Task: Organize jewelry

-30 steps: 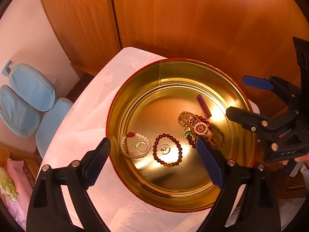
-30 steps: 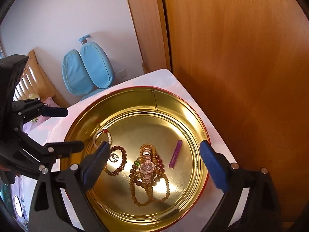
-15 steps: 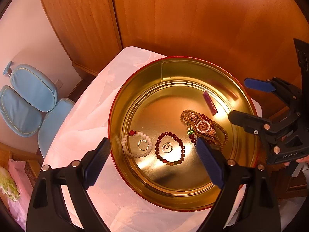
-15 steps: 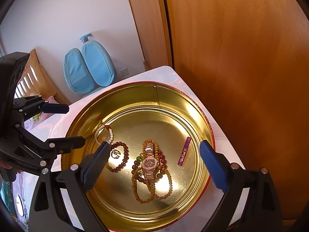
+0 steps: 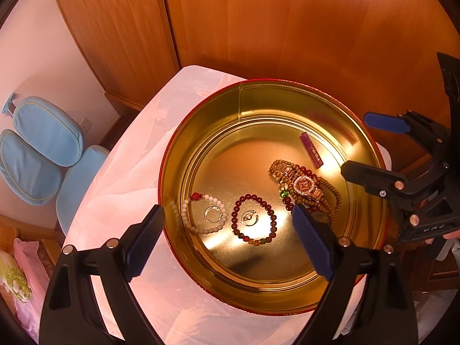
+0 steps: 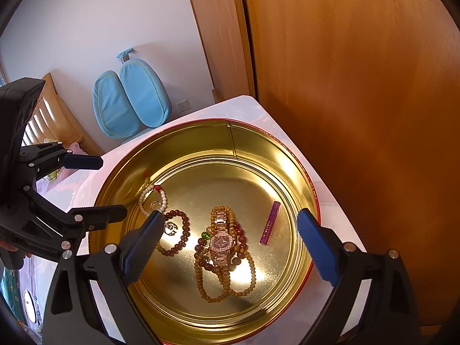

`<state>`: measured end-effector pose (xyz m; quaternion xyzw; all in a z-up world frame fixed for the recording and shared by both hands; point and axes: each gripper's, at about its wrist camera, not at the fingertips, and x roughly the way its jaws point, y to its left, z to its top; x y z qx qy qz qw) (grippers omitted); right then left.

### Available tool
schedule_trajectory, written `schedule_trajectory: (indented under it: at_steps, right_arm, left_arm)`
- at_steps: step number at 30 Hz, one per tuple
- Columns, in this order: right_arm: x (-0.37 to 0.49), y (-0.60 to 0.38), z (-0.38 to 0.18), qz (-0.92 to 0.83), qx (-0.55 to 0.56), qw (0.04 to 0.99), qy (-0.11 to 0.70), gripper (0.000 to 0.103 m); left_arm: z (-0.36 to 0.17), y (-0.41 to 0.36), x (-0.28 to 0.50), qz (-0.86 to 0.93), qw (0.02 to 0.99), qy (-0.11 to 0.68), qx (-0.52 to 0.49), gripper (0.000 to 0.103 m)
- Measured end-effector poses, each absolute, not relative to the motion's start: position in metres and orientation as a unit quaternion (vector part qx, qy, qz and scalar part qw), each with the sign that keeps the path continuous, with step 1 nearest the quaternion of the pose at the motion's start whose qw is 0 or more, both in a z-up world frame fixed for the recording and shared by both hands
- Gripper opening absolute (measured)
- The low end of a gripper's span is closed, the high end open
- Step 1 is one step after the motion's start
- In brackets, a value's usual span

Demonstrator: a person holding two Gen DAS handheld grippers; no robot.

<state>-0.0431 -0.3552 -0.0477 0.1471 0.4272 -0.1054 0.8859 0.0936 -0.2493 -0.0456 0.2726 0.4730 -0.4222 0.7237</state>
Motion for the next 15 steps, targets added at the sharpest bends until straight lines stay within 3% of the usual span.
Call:
schedule_trajectory:
  at_steps: [15]
  right_arm:
    - [-0.0398,-0.3572,-0.0548,-0.108,0.151,0.881,0.435,0.094]
  left_arm:
    - [-0.0460,-0.2464,0.0948,-0.420,0.720,0.477,0.277,0.087]
